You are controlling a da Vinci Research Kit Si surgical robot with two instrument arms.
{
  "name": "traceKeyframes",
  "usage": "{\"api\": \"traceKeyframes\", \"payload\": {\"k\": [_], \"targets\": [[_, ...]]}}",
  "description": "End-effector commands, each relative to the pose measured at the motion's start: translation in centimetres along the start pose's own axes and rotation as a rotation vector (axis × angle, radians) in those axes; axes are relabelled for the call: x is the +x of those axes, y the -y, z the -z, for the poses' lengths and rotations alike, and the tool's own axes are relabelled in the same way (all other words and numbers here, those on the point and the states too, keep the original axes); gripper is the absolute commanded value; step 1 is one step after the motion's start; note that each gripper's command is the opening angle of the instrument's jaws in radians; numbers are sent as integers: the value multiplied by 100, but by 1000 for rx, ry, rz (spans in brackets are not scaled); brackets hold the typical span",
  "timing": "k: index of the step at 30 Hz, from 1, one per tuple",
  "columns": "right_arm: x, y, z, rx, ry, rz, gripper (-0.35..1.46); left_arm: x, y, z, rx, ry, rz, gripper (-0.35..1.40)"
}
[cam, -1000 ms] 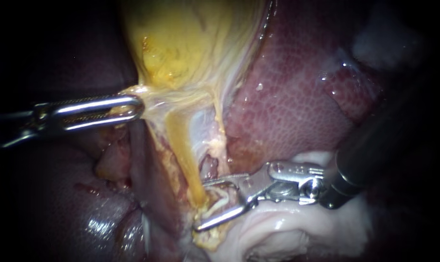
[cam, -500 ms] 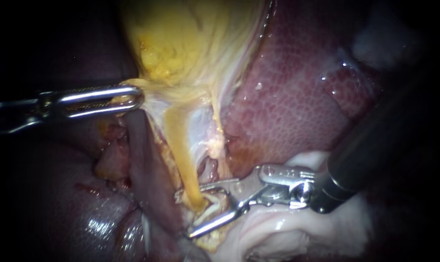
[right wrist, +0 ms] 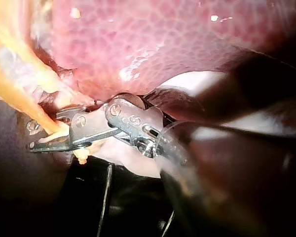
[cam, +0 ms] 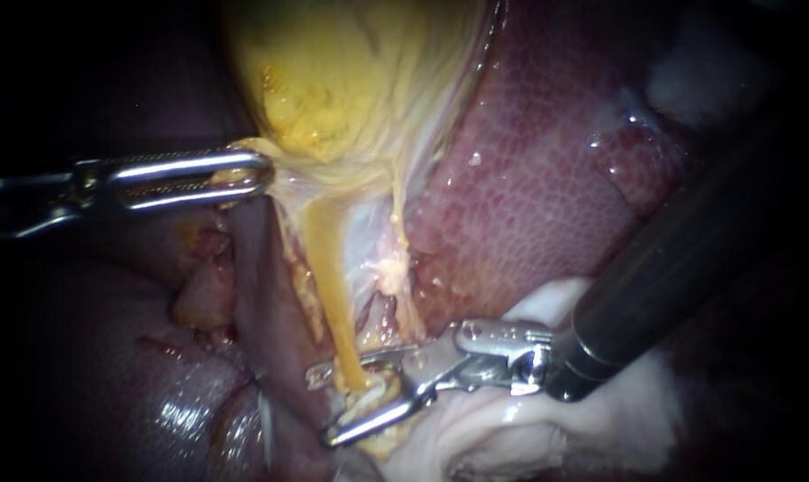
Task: Clipping first clip left tube
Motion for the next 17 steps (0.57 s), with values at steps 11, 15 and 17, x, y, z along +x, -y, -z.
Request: {"api": "traceKeyframes", "payload": {"k": [11,15,17], "targets": [[-2,-1,0,6,3,4,-35,3,1,3,-1,1,-2,-35],[-3,-2,1,7,4,4,-35,3,1,4,-1,1,-3,-35],[-3,-1,2,8,1,4,-35,3,1,4,-1,1,-3,-35]]}}
